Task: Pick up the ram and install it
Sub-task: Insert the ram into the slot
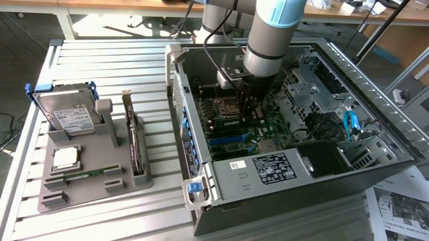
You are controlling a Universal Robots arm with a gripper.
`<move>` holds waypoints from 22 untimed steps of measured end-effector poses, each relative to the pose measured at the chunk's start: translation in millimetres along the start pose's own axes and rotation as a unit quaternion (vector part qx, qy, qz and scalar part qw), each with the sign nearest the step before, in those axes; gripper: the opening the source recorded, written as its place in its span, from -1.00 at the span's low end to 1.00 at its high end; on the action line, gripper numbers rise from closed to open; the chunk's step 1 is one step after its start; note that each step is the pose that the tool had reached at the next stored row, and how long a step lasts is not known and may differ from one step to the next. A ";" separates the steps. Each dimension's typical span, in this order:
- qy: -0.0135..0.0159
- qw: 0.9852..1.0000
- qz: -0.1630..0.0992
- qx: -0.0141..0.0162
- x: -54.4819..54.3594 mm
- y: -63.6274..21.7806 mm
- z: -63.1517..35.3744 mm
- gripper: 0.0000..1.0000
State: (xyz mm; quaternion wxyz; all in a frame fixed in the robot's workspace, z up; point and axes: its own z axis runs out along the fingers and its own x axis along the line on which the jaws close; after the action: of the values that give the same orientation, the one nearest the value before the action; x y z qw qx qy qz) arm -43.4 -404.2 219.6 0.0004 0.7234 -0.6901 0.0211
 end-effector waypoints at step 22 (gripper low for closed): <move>0.001 1.000 0.014 -0.001 -0.1 2.0 0.1 -0.70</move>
State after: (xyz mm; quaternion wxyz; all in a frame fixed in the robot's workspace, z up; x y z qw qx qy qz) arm -45.4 -404.2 219.5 0.0010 0.7139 -0.7000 0.0213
